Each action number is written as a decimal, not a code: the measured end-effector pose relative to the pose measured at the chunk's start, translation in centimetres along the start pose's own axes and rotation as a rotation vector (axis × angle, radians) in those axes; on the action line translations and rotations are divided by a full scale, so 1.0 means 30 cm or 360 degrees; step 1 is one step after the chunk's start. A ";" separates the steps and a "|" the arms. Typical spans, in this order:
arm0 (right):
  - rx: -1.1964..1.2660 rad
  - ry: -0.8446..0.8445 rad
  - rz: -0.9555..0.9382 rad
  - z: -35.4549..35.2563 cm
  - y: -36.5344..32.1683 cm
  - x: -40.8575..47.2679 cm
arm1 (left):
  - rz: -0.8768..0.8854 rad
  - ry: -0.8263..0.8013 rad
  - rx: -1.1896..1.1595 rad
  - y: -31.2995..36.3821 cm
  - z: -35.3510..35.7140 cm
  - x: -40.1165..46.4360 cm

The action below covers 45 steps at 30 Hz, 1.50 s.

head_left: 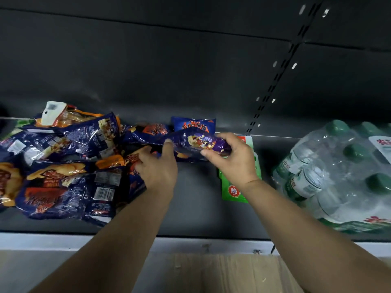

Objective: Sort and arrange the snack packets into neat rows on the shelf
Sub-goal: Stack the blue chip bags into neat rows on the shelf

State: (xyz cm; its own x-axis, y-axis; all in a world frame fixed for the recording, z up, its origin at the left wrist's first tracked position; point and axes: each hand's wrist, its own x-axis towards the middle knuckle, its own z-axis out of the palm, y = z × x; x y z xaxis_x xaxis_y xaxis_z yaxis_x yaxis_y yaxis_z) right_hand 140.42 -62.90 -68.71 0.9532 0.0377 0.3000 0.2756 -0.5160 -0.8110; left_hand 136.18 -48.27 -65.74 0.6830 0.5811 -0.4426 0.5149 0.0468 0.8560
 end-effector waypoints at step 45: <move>0.0963 -0.0293 0.1011 -0.010 0.024 -0.026 | 0.0155 -0.0794 -0.0126 -0.121 0.006 0.053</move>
State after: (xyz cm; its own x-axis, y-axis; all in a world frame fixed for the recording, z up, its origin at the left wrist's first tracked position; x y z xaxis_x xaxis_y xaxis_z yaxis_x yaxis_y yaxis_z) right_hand 139.83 -63.56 -69.38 0.9387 0.0620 -0.3391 -0.3423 0.0511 -0.9382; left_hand 135.48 -47.65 -69.60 0.8999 0.1286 -0.4168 0.4088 0.0846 0.9087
